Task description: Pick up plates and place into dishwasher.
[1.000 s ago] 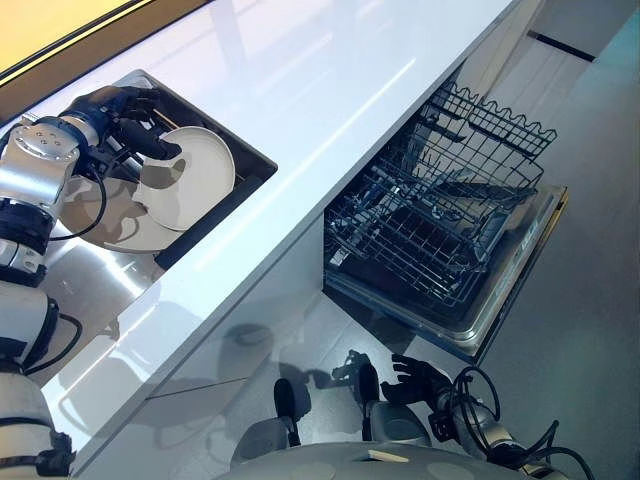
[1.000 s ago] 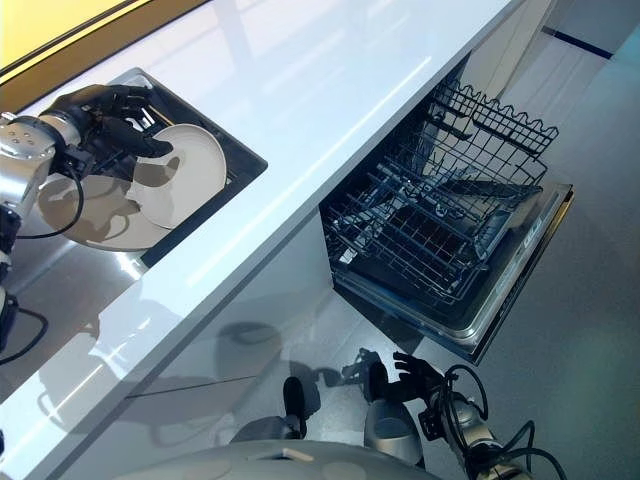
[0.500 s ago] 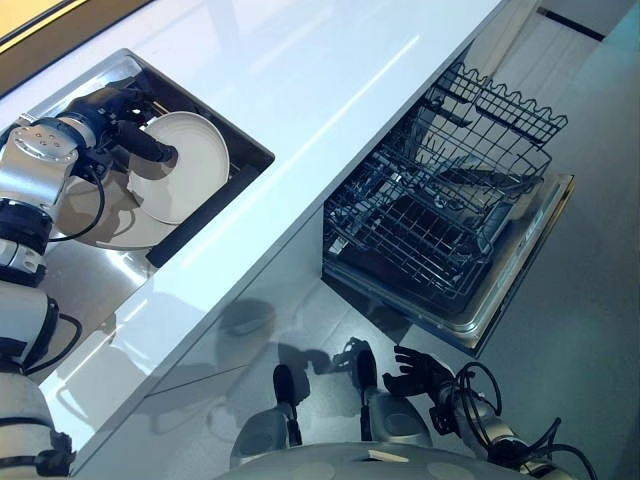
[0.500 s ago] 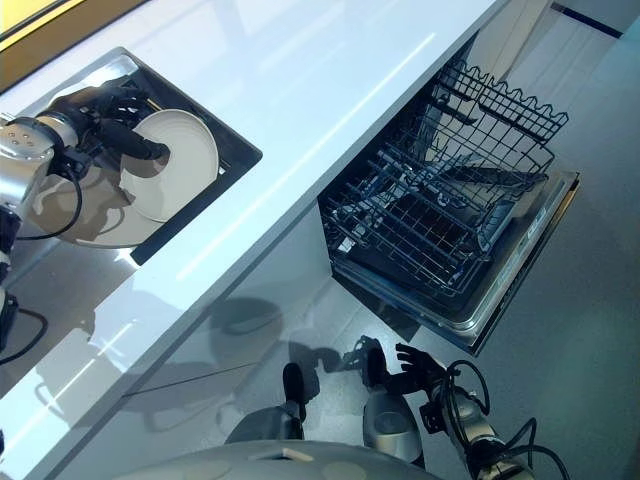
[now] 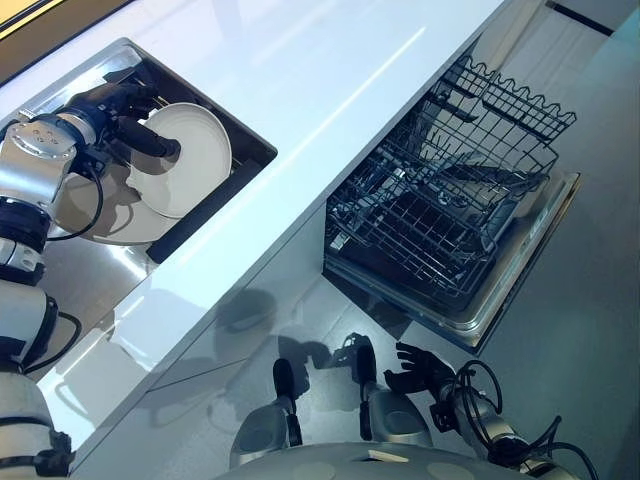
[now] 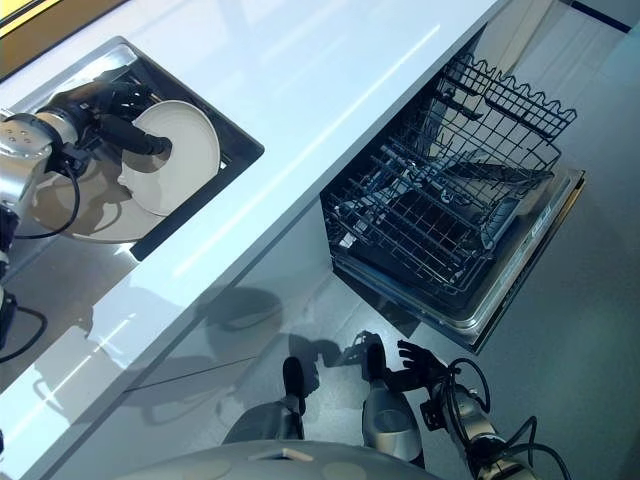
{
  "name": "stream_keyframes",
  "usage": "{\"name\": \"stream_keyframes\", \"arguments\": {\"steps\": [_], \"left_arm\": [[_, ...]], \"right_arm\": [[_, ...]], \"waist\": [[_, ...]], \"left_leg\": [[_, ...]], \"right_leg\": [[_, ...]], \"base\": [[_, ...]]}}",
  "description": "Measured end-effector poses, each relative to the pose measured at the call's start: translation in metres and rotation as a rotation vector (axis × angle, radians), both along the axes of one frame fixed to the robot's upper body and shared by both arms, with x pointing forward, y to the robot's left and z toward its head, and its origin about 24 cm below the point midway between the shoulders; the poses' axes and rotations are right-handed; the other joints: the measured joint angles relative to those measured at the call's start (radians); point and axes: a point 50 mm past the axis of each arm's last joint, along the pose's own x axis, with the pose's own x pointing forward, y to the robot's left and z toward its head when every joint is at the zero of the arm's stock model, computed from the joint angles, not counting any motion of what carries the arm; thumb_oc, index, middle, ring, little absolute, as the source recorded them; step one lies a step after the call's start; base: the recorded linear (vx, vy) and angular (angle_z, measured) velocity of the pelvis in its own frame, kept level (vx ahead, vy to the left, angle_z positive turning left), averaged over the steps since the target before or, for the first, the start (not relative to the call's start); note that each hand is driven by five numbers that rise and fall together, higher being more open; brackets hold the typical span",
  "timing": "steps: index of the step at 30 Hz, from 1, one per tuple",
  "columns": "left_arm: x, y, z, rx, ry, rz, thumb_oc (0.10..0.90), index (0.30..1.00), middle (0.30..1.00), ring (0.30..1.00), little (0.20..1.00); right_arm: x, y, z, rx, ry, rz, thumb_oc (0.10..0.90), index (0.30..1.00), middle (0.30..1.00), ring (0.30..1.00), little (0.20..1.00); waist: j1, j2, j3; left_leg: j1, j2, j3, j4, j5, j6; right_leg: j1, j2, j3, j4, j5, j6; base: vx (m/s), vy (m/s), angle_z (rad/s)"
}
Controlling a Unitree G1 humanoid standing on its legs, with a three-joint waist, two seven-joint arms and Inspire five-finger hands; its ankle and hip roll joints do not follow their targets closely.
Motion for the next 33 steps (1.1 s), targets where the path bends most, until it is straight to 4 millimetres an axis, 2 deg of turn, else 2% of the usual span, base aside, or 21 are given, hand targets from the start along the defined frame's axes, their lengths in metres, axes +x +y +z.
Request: {"name": "stream_keyframes", "arguments": {"steps": [17, 18, 19, 20, 30, 33], "left_arm": [[-0.004, 0.001, -0.009, -0.062, 0.184, -0.104, 0.8, 0.9, 0.9, 0.9, 0.9], [-0.005, 0.002, -0.009, -0.063, 0.191, -0.107, 0.718, 0.829, 0.829, 0.829, 0.818], [-0.006, 0.002, -0.009, -0.064, 0.196, -0.109, 0.317, 0.486, 0.486, 0.486, 0.417], [-0.006, 0.003, -0.009, -0.066, 0.203, -0.112, 0.1, 0.3, 0.3, 0.3, 0.2], [-0.007, 0.002, -0.011, -0.087, 0.234, -0.13, 0.1, 0.3, 0.3, 0.3, 0.2], [-0.009, 0.01, -0.01, -0.058, 0.204, -0.063, 0.1, 0.3, 0.3, 0.3, 0.2]], "right_arm": [[-0.002, 0.0, -0.001, -0.023, 0.024, 0.023, 0.8, 0.9, 0.9, 0.9, 0.9], [-0.002, 0.0, -0.002, -0.025, 0.026, 0.026, 0.8, 0.9, 0.9, 0.9, 0.9], [-0.002, 0.0, -0.002, -0.026, 0.027, 0.027, 0.8, 0.9, 0.9, 0.9, 0.9], [-0.002, 0.0, -0.002, -0.026, 0.029, 0.026, 0.8, 0.9, 0.9, 0.9, 0.9], [-0.017, -0.002, -0.009, -0.039, 0.084, 0.016, 0.8, 0.9, 0.9, 0.9, 0.9], [-0.021, -0.003, -0.01, -0.044, 0.093, 0.009, 0.8, 0.9, 0.9, 0.9, 0.9]], "waist": [[-0.003, 0.002, -0.003], [-0.003, 0.002, -0.004], [-0.003, 0.003, -0.007], [-0.003, 0.005, -0.013], [-0.006, 0.019, -0.101], [-0.007, 0.03, -0.114]], "left_leg": [[0.04, 0.0, -0.009, 0.0, 0.003, 0.0], [0.042, 0.0, -0.011, 0.0, 0.003, 0.0], [0.042, 0.0, -0.012, 0.0, 0.004, 0.0], [0.041, 0.0, -0.012, 0.0, 0.005, 0.001], [0.044, 0.0, -0.013, -0.002, 0.008, 0.001], [0.052, 0.0, -0.016, -0.003, 0.008, 0.001]], "right_leg": [[0.043, -0.001, -0.005, 0.0, 0.0, 0.0], [0.047, -0.001, -0.006, 0.0, 0.0, 0.0], [0.047, -0.002, -0.007, 0.0, 0.0, 0.0], [0.047, -0.002, -0.008, 0.0, 0.0, 0.0], [0.051, -0.004, -0.01, 0.0, 0.0, 0.0], [0.058, -0.002, -0.01, 0.0, 0.0, 0.0]], "base": [[0.01, -0.008, 0.01], [0.03, -0.024, 0.03], [0.03, -0.028, 0.04], [0.03, -0.026, 0.04], [0.01, -0.005, 0.0], [0.0, -0.004, -0.01]]}}
